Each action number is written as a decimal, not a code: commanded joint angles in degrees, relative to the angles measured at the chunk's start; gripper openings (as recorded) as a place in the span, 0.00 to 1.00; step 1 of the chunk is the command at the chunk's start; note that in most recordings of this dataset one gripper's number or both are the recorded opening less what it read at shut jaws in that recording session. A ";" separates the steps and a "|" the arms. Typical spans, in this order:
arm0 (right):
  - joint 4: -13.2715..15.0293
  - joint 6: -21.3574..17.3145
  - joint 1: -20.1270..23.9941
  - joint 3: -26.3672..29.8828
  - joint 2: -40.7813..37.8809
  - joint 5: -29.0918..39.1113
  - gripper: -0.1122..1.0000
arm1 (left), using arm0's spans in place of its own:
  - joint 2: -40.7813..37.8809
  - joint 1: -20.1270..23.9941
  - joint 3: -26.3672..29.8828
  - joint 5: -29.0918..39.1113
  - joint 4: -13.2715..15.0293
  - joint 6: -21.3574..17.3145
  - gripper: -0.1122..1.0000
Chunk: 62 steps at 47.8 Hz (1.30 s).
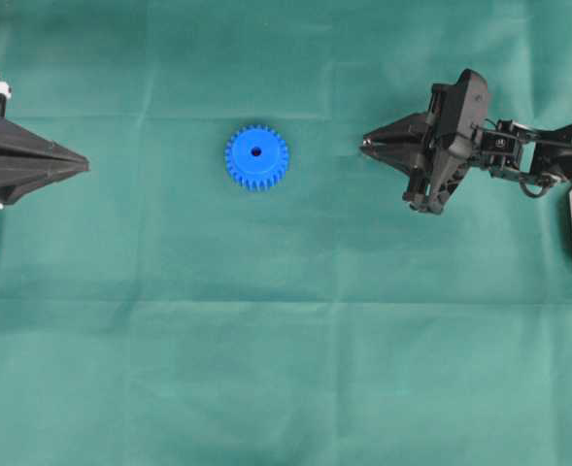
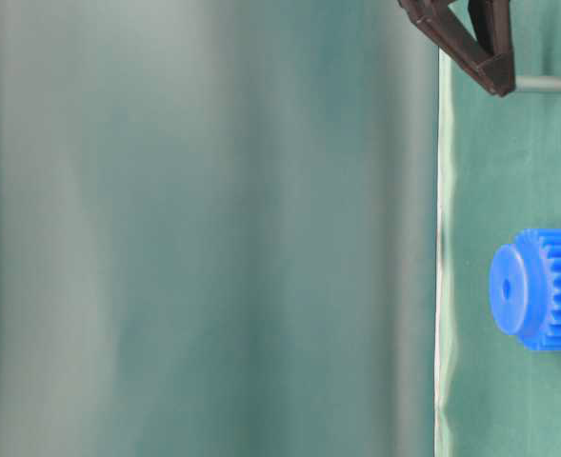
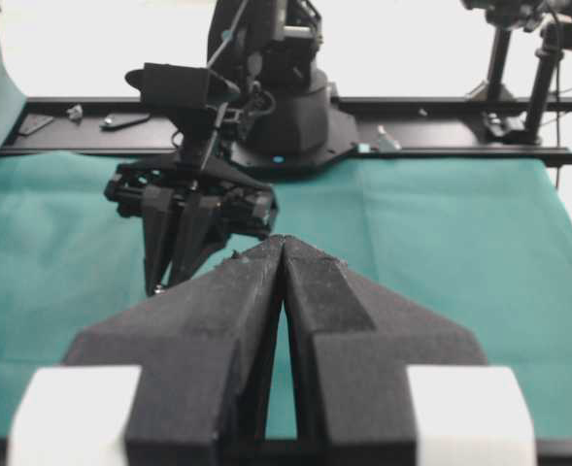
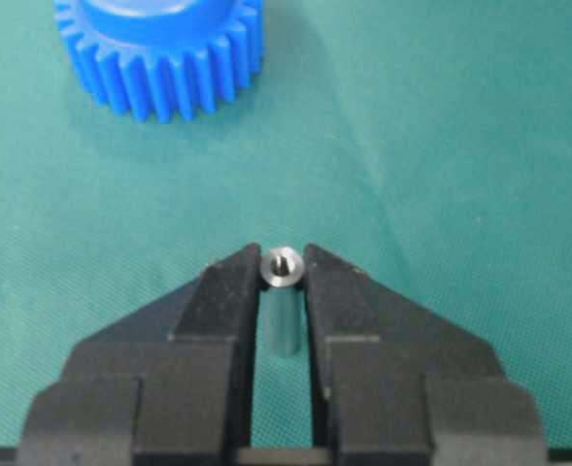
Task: Insert the shaft placed at a random location into the center hole of the medium gear at another random location.
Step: 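Lower the open right gripper around the upright silver shaft and close, then carry the held shaft left over the blue gear's center hole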
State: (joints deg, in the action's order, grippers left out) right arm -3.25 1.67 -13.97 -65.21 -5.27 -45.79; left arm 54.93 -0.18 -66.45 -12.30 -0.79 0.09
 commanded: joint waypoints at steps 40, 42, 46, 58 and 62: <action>0.88 1.32 -0.26 4.04 19.95 19.51 0.22 | -0.44 -0.09 0.88 0.00 -0.18 0.26 0.10; 1.05 1.32 -0.26 4.22 20.65 20.30 0.22 | -0.44 -0.09 0.88 0.00 -0.18 0.26 0.10; 1.14 1.32 -0.35 4.22 20.74 20.39 0.22 | -0.44 -0.09 0.88 0.00 -0.18 0.26 0.10; 1.05 1.32 -0.26 4.31 20.30 20.30 0.22 | -0.44 -0.09 0.79 0.00 -0.18 0.26 0.10; 1.14 1.23 -0.26 4.57 20.13 20.30 0.22 | -0.44 -0.09 0.79 0.09 -0.18 0.26 0.10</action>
State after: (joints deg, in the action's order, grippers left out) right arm -2.11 2.11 -14.15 -62.23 14.50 -25.58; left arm 54.93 -0.18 -66.36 -11.95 -0.79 0.26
